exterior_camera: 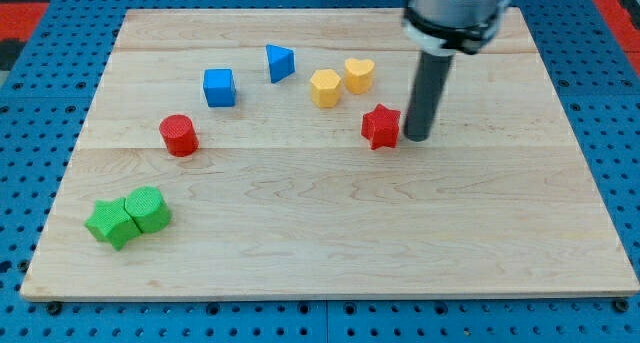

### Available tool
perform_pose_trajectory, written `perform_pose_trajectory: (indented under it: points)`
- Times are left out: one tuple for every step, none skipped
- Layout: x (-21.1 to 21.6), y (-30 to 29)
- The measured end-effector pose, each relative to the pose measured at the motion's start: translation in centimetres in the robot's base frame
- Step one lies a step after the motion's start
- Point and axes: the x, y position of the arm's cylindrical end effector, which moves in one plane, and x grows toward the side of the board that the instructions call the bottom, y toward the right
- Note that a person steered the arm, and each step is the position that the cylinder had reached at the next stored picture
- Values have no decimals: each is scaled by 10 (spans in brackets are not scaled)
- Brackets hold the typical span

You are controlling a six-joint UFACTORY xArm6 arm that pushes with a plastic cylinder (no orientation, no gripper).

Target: Move the green blocks closer to the red circle

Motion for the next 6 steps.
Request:
perform_pose_trajectory:
  points:
    - [34,-6]
    - [93,-13]
    - [138,-70]
    - [184,-145]
    - [188,-248]
    - [178,-321]
